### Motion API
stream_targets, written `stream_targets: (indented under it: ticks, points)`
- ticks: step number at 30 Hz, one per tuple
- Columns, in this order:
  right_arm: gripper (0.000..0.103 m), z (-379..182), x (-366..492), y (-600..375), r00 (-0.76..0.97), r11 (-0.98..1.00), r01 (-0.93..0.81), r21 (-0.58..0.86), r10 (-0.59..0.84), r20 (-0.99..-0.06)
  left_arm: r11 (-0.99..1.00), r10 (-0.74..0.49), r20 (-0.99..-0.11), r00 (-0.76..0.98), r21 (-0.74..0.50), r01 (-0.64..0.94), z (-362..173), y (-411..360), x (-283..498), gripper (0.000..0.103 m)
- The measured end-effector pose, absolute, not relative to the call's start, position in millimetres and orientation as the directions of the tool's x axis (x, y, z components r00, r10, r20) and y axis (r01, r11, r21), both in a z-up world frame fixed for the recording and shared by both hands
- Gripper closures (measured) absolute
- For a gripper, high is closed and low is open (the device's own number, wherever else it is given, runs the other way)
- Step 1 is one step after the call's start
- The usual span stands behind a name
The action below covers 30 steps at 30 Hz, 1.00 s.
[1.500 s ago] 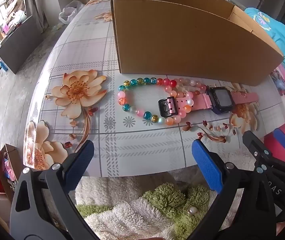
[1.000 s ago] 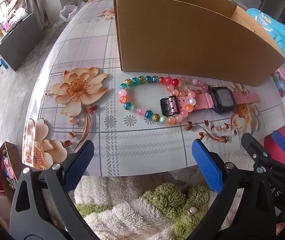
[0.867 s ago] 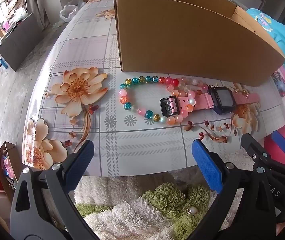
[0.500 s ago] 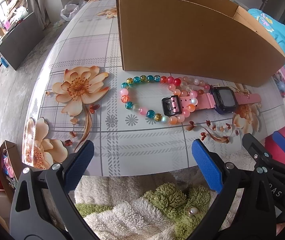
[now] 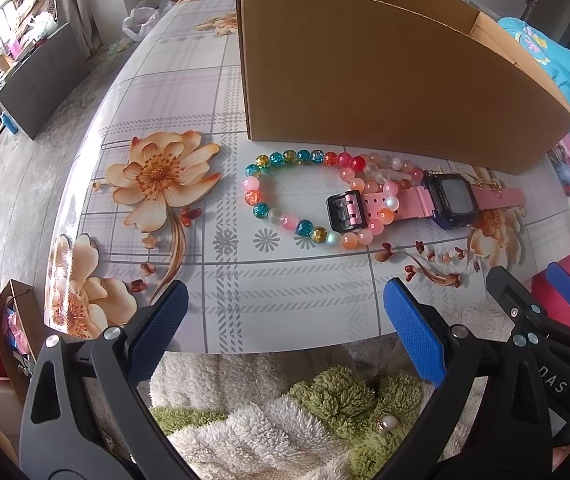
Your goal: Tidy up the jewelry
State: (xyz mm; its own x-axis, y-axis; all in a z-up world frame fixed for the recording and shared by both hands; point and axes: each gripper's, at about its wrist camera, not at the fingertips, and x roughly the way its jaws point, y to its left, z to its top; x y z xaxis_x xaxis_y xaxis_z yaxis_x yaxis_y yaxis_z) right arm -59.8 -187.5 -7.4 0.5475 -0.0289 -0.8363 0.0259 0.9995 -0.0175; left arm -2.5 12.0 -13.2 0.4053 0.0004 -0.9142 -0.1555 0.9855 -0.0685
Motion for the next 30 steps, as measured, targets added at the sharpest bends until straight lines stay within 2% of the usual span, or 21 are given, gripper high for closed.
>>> stream_targets:
  ticks: [30]
  points:
    - [0.006, -9.2, -58.9, -184.0, 0.544, 1.0, 0.023, -0.004, -0.016, -0.839, 0.985, 0.029, -0.916, 0.401, -0.042, -0.167, -12.4, 9.2, -0.7, 0.008]
